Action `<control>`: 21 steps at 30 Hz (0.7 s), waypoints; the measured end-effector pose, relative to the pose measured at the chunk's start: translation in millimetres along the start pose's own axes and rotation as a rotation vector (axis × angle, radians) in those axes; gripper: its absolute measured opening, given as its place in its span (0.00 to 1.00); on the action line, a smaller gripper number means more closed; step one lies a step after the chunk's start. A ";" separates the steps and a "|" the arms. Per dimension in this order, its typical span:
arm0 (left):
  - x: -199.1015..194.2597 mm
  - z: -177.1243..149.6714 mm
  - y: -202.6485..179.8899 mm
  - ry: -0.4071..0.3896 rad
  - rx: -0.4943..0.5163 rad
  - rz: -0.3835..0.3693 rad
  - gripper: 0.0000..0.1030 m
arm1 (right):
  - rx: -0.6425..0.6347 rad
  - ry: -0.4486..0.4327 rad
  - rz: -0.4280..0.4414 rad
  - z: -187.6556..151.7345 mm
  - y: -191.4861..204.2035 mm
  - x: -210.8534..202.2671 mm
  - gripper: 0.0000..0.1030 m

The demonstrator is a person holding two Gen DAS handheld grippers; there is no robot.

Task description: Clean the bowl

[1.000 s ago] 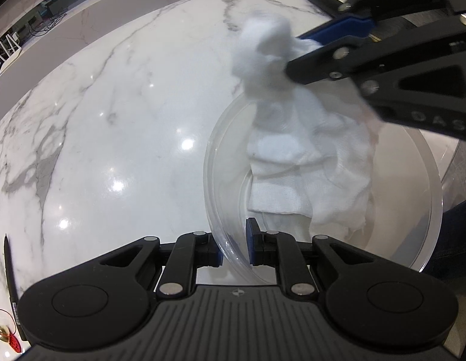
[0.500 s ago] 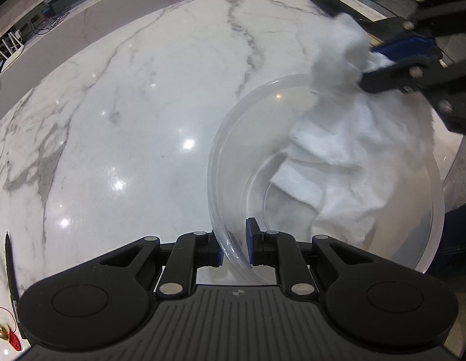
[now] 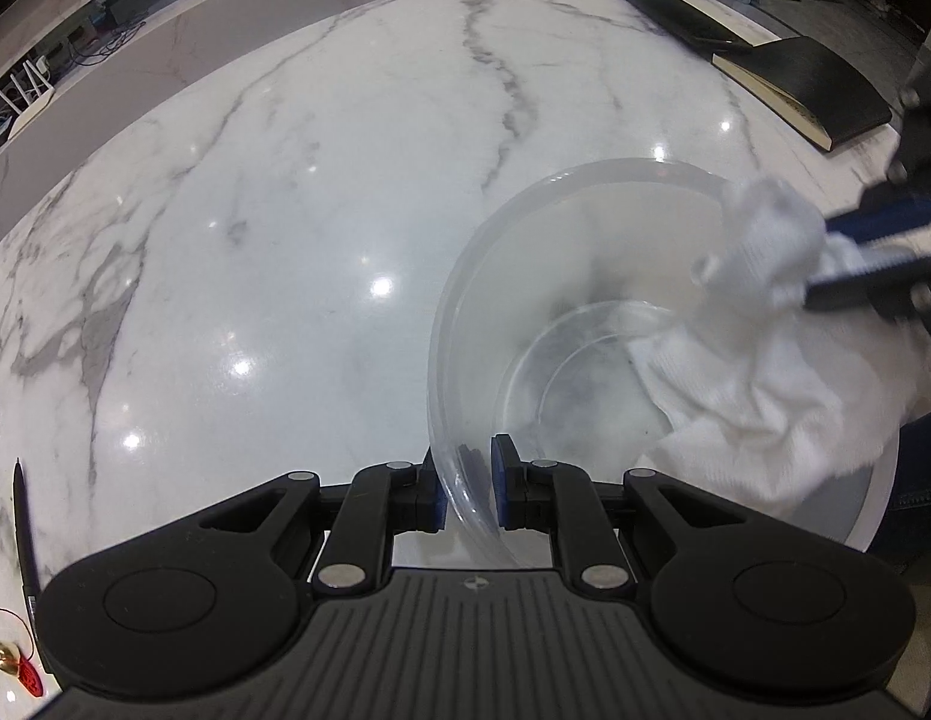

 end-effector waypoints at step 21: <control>-19.6 -13.2 -3.4 -0.007 0.008 -0.014 0.13 | 0.026 -0.009 -0.108 20.3 -19.7 27.6 0.10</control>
Point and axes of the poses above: each gripper's, at about its wrist camera, not at the fingertips, and x roughly the way its jaws point, y to its left, z to its top, the point moved 10 cm from there along x, roughly the way its jaws point
